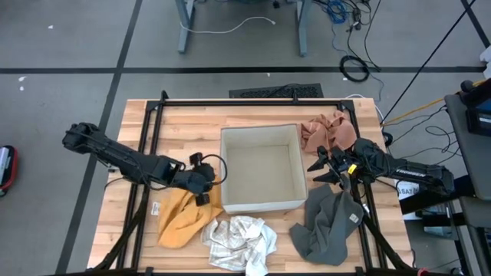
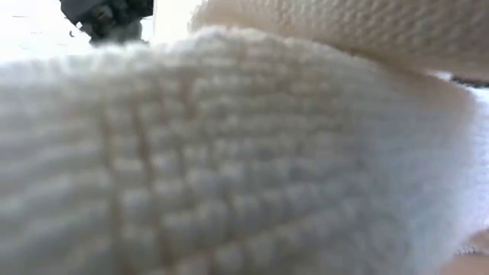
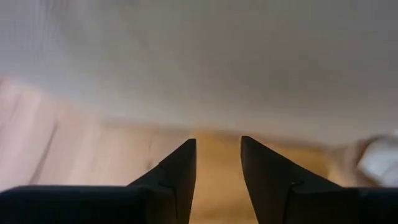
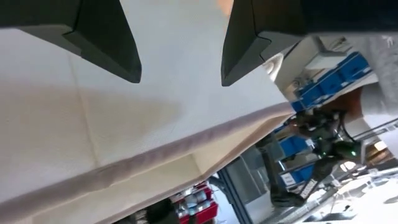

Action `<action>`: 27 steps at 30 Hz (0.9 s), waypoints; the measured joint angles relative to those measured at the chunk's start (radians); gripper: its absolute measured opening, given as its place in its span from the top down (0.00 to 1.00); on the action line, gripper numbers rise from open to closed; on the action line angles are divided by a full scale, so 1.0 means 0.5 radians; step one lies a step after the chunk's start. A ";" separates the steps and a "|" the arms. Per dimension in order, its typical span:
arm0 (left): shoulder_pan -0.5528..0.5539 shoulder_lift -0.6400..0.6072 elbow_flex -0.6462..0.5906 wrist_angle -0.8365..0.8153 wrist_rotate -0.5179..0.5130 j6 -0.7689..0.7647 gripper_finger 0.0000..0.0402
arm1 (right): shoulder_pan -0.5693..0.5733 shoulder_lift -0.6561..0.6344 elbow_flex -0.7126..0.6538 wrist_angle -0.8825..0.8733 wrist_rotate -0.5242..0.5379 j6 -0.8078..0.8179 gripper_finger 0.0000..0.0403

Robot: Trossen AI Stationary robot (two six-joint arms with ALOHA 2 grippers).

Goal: Fold towel
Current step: Adjust the laundry bin

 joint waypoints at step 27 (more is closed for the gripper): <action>0.738 0.045 -0.200 0.532 0.260 0.520 0.67 | 0.082 0.832 -0.001 0.701 0.817 -0.431 0.47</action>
